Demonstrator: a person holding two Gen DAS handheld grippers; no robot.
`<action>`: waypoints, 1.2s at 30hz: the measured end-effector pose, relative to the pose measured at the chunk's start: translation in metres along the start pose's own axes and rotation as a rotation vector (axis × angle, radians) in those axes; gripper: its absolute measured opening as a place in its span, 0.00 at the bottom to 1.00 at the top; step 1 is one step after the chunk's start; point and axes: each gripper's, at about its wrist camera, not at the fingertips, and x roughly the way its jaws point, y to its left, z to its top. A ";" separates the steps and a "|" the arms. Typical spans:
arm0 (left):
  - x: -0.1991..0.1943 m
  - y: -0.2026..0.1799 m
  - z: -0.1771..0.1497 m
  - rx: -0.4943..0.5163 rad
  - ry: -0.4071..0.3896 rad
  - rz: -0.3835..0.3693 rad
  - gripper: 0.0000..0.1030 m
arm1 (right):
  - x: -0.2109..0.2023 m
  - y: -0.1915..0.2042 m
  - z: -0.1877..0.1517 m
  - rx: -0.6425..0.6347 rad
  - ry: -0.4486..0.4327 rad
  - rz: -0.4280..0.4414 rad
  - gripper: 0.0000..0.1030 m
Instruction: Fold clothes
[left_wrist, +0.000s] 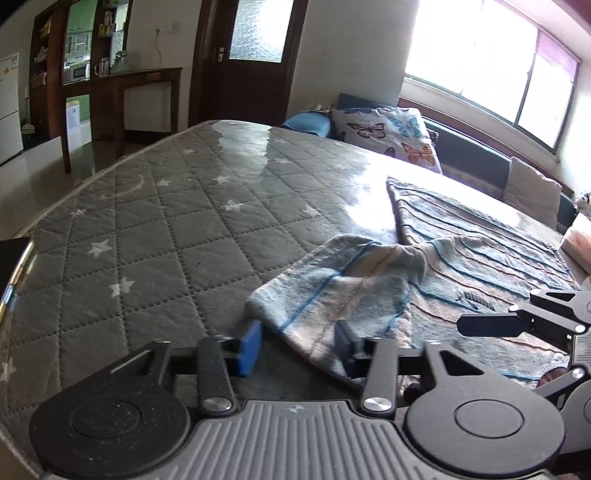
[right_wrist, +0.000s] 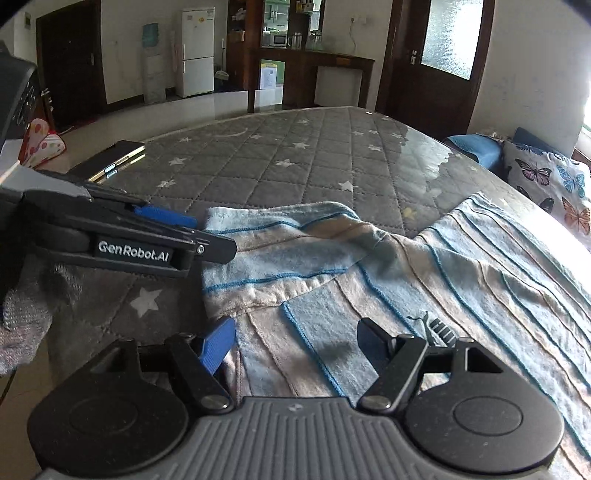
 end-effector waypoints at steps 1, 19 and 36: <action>0.001 0.000 0.000 -0.008 0.000 -0.006 0.26 | -0.004 -0.001 0.000 -0.003 -0.003 0.000 0.73; -0.052 -0.074 0.008 0.143 -0.110 -0.320 0.03 | -0.116 -0.075 -0.064 0.183 -0.083 -0.232 0.73; -0.043 -0.127 -0.017 0.431 0.014 -0.398 0.09 | -0.155 -0.113 -0.129 0.363 -0.079 -0.322 0.73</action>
